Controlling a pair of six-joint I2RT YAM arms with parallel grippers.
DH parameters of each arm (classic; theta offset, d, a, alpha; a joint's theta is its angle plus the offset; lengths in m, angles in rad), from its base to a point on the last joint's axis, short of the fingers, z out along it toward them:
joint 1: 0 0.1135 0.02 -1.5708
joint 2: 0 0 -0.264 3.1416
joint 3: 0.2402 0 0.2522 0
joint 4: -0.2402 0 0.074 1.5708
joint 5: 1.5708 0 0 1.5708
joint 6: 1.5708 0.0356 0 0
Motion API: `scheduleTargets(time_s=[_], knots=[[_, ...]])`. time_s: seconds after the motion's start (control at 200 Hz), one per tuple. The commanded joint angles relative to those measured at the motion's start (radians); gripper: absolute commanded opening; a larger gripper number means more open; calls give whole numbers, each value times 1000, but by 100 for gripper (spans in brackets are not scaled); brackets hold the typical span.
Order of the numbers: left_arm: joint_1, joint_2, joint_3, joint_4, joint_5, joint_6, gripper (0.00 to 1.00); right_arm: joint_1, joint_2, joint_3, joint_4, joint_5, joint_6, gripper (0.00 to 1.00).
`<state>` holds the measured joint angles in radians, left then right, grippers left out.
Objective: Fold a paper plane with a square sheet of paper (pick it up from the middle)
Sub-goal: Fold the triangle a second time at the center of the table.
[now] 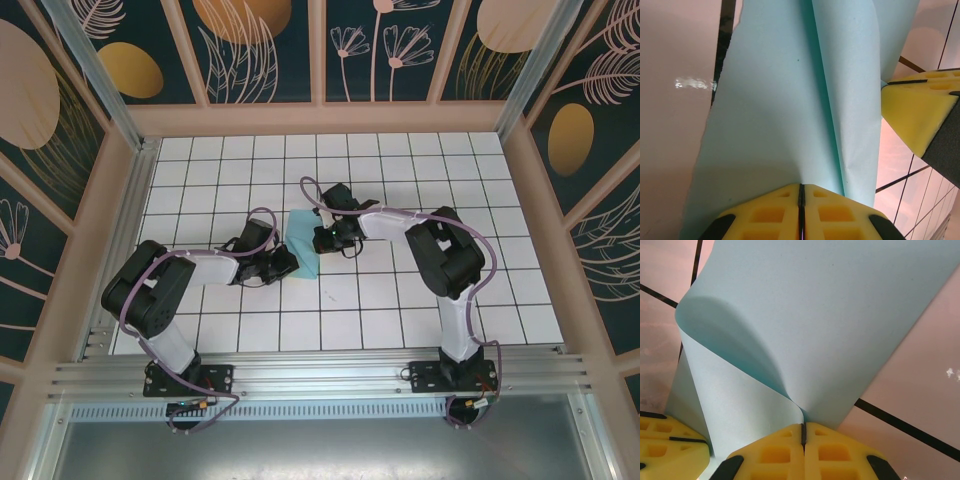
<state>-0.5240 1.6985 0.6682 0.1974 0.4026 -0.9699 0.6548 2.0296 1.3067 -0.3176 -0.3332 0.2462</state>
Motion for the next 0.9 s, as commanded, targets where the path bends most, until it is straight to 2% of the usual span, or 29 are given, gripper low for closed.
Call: scheduleTargets(time_s=[0.0,0.125,0.32,0.515,0.666,0.896], knots=[[-7,22,3,-72,-18,12,11,3,-2,-6,-8,43,18,4],[-6,-42,15,-19,8,-5,12,3,0,-11,-11,51,16,4],[-7,-96,-9,193,42,-97,14,4,1,-18,-8,49,15,4],[-6,-21,38,144,16,-78,12,5,3,-19,-6,46,13,4],[-6,40,59,163,49,-85,12,5,4,-17,-9,44,13,4],[-7,67,46,145,37,-66,12,5,20,-4,-12,42,15,4]])
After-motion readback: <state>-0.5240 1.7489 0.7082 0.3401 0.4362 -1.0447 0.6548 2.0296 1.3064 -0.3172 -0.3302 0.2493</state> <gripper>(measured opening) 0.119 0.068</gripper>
